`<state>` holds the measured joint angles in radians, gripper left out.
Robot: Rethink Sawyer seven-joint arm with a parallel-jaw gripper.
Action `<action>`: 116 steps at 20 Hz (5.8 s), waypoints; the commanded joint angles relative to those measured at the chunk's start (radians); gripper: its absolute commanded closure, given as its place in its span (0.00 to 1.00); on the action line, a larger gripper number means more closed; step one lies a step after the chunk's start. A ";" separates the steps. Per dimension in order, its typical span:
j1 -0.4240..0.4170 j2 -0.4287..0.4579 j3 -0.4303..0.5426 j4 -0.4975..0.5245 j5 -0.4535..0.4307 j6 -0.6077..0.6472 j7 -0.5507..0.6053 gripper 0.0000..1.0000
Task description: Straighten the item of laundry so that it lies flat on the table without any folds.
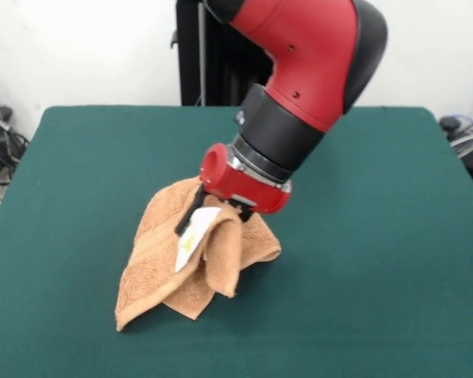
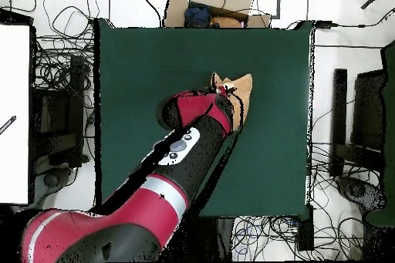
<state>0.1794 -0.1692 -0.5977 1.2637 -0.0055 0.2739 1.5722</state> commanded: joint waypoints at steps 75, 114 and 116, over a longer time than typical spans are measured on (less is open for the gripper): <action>-0.452 -0.128 0.629 -0.044 -0.581 0.186 -0.037 0.00; -0.393 -0.006 0.453 -0.235 -0.673 0.169 0.058 0.00; -0.376 0.010 0.418 -0.251 -0.677 0.167 0.081 0.00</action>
<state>-0.2312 -0.2190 -0.1304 1.0288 -0.6158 0.3954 1.5722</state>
